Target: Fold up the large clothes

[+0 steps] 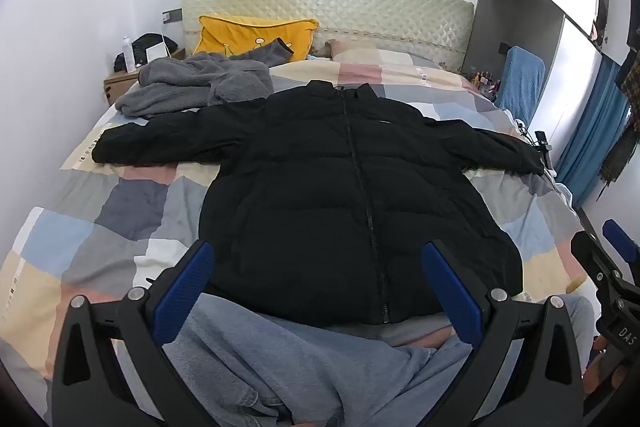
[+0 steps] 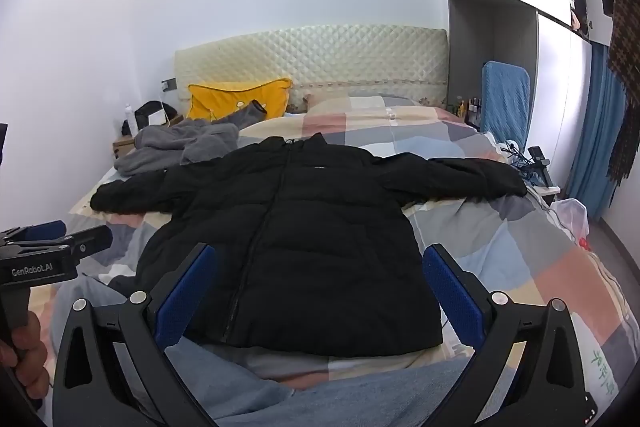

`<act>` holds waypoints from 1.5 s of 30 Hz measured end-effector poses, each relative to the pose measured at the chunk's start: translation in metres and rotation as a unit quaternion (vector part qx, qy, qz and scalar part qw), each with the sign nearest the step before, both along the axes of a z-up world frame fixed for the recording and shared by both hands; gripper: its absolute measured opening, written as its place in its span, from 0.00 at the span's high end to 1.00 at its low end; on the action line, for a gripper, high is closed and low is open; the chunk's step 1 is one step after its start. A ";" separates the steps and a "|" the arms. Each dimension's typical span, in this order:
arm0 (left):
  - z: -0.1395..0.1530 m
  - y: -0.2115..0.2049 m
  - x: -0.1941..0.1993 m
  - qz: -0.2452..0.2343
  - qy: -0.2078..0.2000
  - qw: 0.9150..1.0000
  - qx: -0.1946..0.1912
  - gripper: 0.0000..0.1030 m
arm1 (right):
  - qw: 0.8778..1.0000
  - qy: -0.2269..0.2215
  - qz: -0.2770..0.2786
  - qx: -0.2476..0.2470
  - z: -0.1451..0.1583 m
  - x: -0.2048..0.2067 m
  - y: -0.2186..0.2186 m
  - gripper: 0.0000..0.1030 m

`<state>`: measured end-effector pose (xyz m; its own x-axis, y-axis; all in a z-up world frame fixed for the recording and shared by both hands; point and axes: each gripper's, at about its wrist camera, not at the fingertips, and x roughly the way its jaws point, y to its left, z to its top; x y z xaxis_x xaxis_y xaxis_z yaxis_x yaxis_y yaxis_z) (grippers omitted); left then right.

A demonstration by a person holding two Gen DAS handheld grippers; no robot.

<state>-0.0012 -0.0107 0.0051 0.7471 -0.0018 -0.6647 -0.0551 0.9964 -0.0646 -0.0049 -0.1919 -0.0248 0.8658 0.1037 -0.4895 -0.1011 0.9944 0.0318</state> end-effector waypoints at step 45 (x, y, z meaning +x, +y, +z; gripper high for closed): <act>-0.004 0.007 0.012 -0.026 0.004 1.000 -0.002 0.00 | 1.000 0.008 -0.016 -0.001 -0.001 0.012 0.003 0.00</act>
